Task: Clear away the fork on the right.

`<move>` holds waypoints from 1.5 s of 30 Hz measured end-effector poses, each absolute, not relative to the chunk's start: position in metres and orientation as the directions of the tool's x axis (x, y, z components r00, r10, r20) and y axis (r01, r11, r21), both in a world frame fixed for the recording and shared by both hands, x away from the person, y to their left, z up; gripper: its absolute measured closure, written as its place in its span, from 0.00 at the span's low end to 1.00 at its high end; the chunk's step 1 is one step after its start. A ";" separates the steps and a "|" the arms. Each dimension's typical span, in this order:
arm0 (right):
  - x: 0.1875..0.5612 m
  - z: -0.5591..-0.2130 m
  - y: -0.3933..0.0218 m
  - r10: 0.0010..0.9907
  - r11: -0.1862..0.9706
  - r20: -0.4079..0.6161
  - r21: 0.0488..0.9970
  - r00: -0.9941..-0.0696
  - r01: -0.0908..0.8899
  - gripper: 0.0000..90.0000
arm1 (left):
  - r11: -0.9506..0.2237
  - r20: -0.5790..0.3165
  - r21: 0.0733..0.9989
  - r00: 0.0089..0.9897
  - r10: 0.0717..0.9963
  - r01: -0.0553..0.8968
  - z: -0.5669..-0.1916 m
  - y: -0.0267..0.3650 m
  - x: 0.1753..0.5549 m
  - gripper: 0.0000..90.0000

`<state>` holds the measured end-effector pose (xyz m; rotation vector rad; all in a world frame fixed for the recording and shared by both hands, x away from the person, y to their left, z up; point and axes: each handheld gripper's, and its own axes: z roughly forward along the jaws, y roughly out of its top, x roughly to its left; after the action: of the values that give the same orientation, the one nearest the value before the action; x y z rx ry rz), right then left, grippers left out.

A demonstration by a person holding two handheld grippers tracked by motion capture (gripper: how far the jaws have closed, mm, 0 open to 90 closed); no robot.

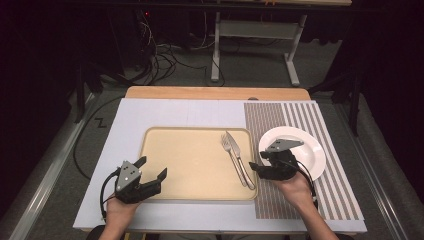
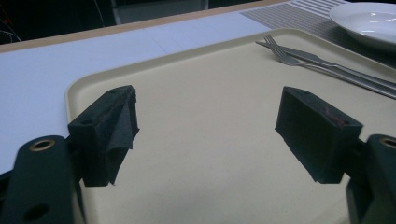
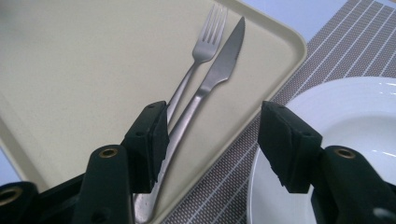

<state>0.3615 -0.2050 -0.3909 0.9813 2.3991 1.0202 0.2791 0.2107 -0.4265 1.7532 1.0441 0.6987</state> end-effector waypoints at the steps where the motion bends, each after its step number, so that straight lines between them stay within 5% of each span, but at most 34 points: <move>1: 0.360 -0.391 -0.207 0.718 0.496 -0.049 0.736 -0.694 0.461 0.48 | -0.189 0.006 0.921 0.473 0.881 0.341 -0.426 0.211 0.279 0.24; 45: 0.319 -0.406 -0.274 0.779 0.336 -0.023 0.859 -0.627 0.386 0.40 | -0.180 -0.003 0.923 0.475 0.880 0.339 -0.426 0.210 0.278 0.24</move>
<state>0.3195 -0.2744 -0.4060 1.0231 2.1719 1.2194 0.2783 0.2099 -0.4260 1.7437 1.0426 0.6925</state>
